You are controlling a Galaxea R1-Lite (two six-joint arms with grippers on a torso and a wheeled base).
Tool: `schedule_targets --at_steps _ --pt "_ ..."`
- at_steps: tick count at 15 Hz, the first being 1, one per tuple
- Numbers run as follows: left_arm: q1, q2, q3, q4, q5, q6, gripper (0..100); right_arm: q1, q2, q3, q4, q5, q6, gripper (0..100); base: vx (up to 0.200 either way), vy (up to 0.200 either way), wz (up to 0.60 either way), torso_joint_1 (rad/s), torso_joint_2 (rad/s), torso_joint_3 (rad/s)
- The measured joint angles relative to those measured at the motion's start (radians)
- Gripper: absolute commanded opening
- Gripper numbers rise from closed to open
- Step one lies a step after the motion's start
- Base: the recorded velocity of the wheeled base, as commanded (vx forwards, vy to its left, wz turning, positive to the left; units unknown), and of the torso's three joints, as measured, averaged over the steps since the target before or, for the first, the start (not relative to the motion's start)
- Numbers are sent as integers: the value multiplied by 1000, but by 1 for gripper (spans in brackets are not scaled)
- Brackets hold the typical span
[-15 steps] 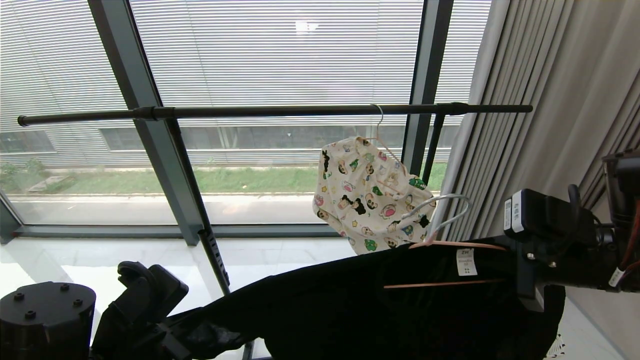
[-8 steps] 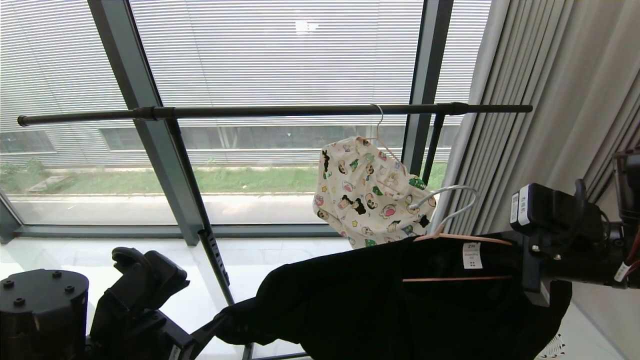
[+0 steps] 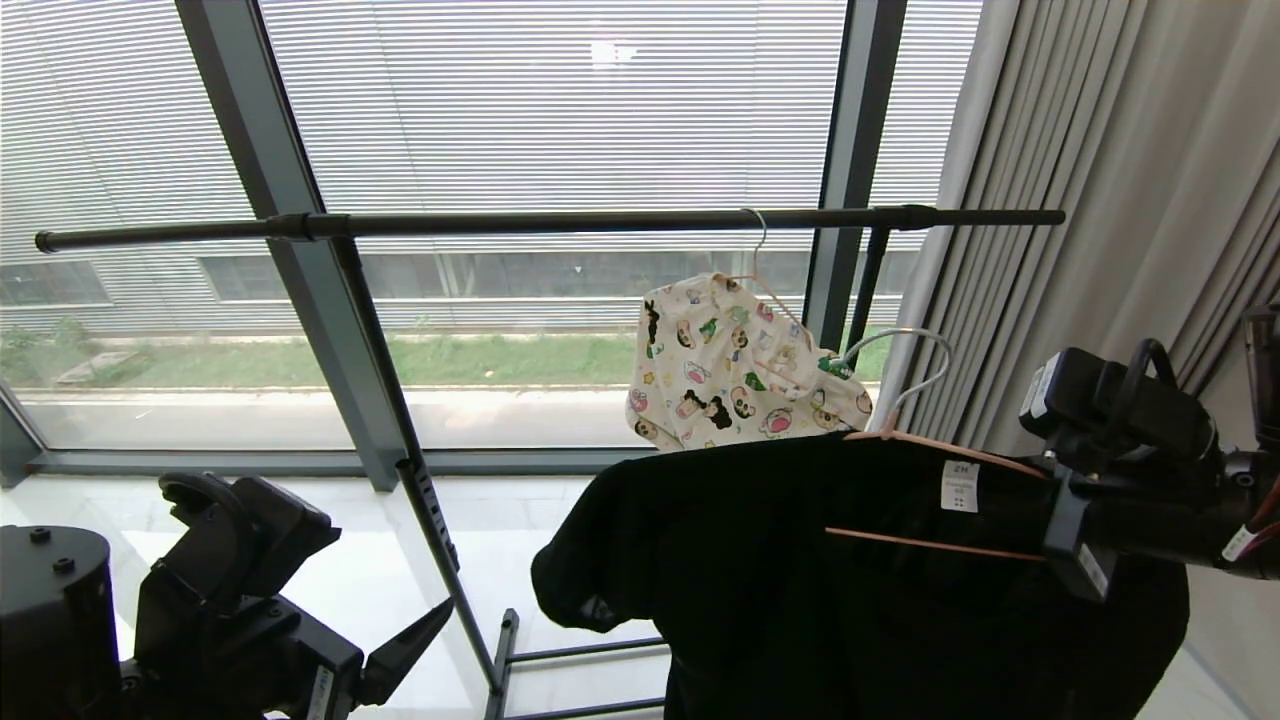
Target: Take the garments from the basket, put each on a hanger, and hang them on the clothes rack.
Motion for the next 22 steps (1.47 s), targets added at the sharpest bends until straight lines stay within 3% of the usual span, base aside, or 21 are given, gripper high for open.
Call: schedule_targets --at_steps 4,6,9,12,17,20,22 --pt "114 -16 -13 -1 63 -1 100 -1 -53 71 73 -137 59 0 0 0 0 0 0 0" --pt "170 -18 -18 -2 84 -3 100 -8 -90 82 174 -184 143 0 0 0 0 0 0 0" --pt "234 -18 -19 -2 97 -20 100 -50 -129 85 215 -284 233 0 0 0 0 0 0 0" --pt "248 -18 -19 -2 97 -19 100 -124 -142 85 257 -340 254 0 0 0 0 0 0 0" --pt "250 -16 -19 -2 97 -16 100 -336 -147 83 349 -382 279 0 0 0 0 0 0 0" --pt "249 -14 -19 -2 97 -11 100 -442 -135 73 349 -427 293 0 0 0 0 0 0 0" --pt "247 -14 -21 -2 97 -11 100 -454 -104 49 291 -433 365 0 0 0 0 0 0 0"
